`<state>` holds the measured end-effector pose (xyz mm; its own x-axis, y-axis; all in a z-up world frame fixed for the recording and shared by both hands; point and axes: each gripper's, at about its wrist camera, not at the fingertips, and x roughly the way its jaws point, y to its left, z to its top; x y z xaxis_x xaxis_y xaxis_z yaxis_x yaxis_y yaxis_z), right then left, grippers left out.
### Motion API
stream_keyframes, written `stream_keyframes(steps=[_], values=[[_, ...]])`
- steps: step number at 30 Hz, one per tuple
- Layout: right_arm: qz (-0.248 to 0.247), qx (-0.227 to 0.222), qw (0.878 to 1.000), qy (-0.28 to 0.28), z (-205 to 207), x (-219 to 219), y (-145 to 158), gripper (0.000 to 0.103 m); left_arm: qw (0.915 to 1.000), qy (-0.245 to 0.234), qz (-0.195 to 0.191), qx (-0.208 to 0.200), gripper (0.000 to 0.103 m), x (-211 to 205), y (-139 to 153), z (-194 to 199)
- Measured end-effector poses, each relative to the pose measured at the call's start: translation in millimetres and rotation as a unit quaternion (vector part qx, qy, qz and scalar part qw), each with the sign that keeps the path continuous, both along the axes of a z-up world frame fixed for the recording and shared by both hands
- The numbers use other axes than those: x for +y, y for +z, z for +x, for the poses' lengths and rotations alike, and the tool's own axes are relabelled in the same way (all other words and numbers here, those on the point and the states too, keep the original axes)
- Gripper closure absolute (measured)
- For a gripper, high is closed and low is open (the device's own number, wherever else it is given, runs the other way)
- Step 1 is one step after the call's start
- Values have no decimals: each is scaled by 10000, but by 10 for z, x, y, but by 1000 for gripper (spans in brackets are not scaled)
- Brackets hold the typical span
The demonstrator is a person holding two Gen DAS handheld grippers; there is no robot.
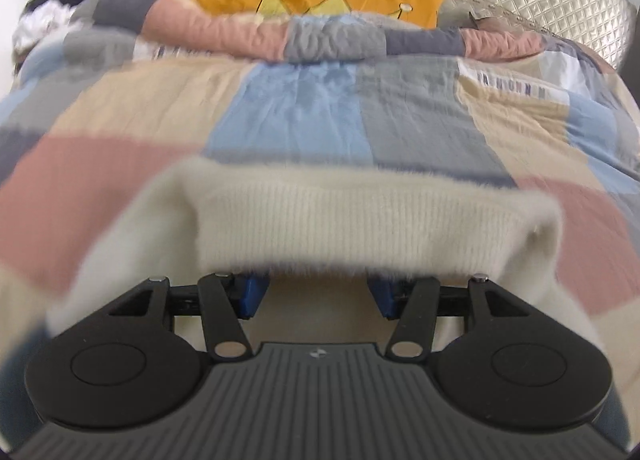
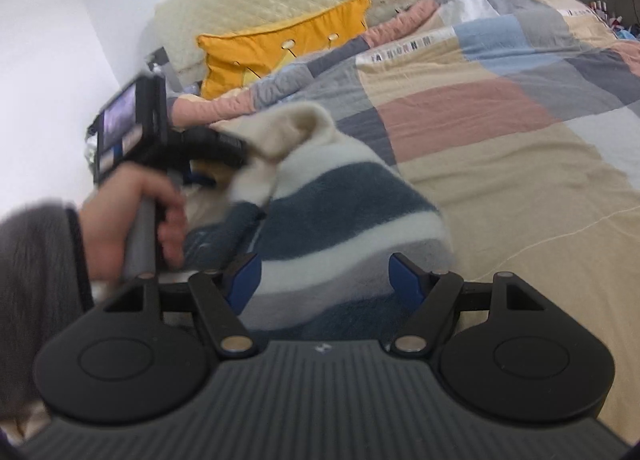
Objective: Fold large clothes
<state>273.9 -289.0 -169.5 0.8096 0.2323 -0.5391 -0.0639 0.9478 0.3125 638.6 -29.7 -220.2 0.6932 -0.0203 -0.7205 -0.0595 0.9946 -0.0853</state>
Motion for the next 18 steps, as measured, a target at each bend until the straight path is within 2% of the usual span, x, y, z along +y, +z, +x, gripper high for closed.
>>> stream_keyframes(steps=[5, 8, 11, 14, 18], values=[[138, -65, 9999, -55, 131, -72, -29, 30, 9993, -86, -24, -364, 44, 21, 192, 485], [127, -71, 9999, -41, 197, -96, -71, 30, 9996, -27, -9, -276, 44, 33, 120, 736], [139, -69, 9999, -23, 252, -121, -111, 30, 9997, -94, 244, 8, 44, -20, -65, 914], [138, -69, 9999, 27, 292, -138, -140, 30, 9977, -283, 607, 85, 44, -87, -220, 949], [163, -94, 9998, 112, 323, -174, -160, 30, 9985, -241, 480, -36, 43, -53, -150, 843]])
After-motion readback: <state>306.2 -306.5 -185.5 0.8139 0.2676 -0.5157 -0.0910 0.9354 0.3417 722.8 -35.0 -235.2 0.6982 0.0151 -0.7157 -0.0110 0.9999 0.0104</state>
